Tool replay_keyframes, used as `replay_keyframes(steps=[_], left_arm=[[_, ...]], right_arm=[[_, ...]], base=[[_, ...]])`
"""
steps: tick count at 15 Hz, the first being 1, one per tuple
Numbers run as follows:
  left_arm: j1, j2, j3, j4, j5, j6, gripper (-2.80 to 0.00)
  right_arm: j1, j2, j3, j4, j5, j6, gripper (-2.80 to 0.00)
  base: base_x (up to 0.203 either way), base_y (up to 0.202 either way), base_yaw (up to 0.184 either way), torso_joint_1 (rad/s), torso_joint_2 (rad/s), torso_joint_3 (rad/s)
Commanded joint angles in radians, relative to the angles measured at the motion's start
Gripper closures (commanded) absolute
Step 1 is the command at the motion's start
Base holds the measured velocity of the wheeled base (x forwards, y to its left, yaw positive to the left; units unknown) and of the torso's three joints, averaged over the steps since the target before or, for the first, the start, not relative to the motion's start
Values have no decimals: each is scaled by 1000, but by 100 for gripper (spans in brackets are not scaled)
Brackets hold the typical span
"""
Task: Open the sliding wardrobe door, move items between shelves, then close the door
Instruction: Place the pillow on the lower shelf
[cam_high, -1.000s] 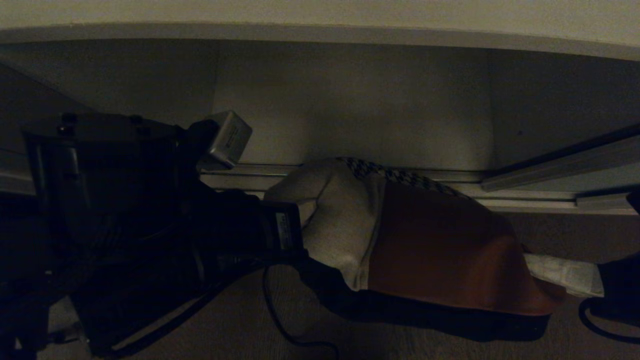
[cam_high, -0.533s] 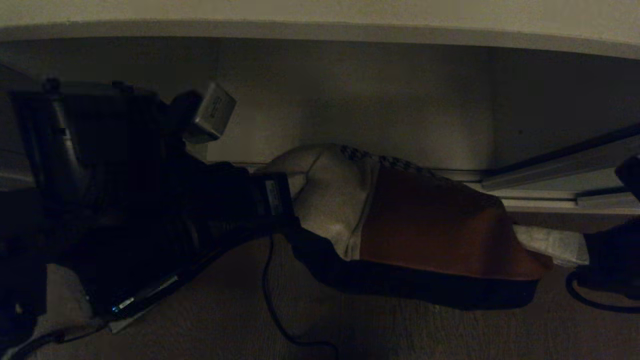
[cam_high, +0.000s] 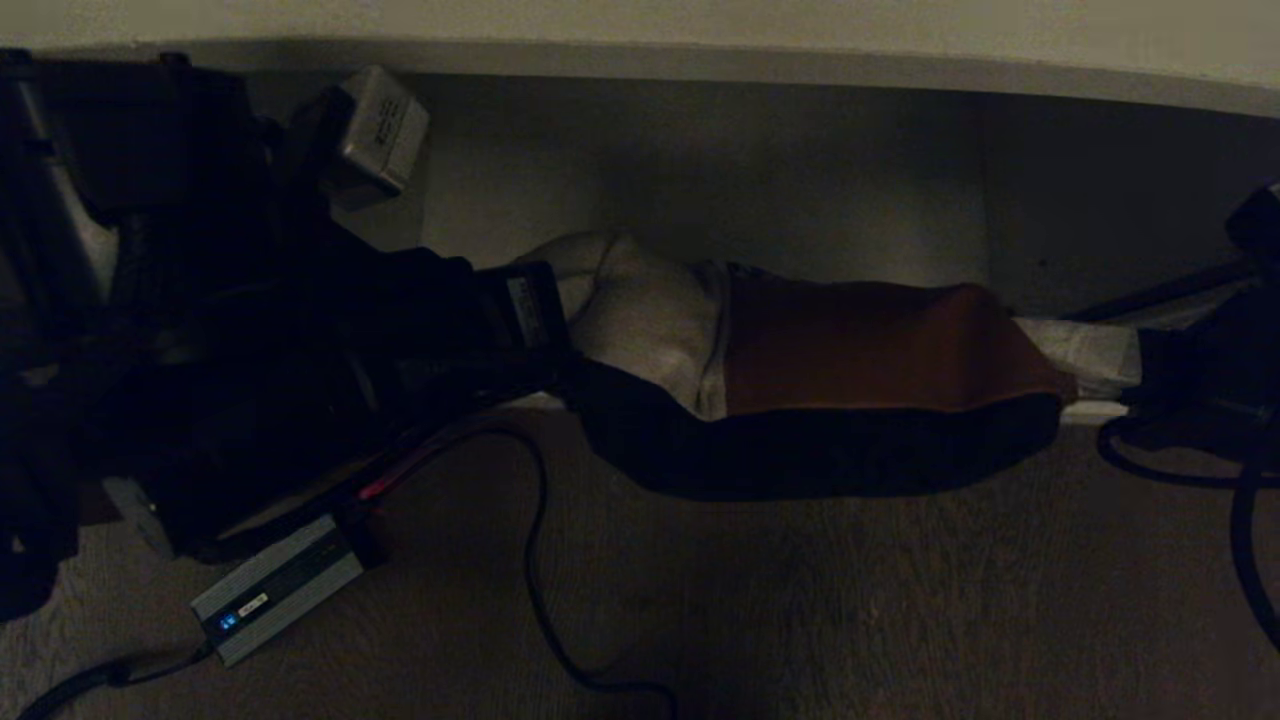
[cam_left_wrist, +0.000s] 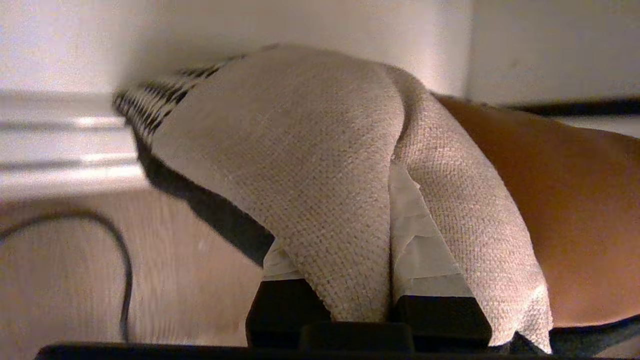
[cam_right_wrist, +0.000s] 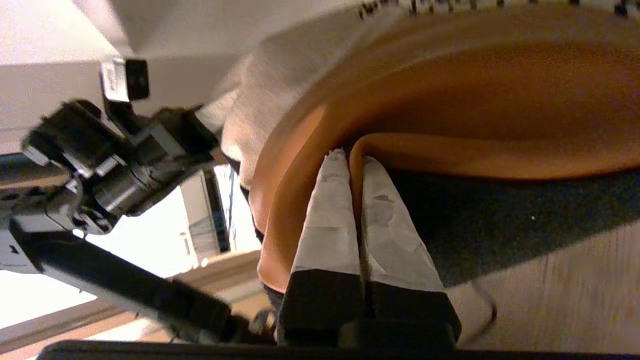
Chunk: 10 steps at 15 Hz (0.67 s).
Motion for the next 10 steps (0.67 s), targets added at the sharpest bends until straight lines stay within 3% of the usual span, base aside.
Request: replay_keyframes(steps=[1, 10], left_arm=[[0, 16, 6, -50, -1, 12, 0], [0, 102, 22, -279, -1, 124, 0]], right_arm=[[-1, 29, -2, -57, 5, 7, 0], [-14, 44, 25, -262, 11, 6, 0]], base=[[0, 0, 0, 0, 0, 0], [0, 0, 0, 0, 0, 0]])
